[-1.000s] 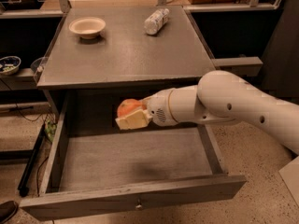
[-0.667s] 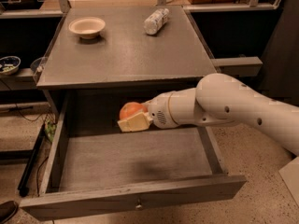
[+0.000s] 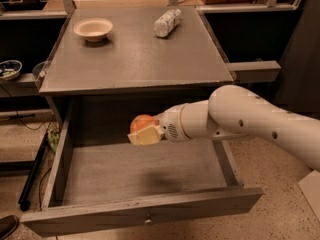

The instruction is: Place orange into top drawer

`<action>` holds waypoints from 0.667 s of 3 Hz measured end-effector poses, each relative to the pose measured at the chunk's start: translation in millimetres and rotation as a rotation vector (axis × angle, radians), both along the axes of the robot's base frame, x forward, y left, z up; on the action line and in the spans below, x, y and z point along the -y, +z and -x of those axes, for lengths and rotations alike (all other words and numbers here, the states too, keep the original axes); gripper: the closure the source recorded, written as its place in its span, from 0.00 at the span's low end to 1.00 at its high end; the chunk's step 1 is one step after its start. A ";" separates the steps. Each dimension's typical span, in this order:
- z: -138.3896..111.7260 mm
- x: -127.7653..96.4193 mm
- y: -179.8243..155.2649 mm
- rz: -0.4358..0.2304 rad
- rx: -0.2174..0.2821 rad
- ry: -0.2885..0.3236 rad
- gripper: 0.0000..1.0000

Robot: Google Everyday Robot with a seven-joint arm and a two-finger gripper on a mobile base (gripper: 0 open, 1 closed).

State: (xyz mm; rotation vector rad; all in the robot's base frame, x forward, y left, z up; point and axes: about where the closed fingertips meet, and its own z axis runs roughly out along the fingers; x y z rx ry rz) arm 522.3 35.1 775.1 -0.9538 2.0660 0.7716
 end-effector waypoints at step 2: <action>5.7 10.8 -37.5 0.052 -0.066 -0.034 1.00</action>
Offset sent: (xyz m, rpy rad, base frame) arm -0.0097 -0.0196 -0.0632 -0.0952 0.1149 -0.0427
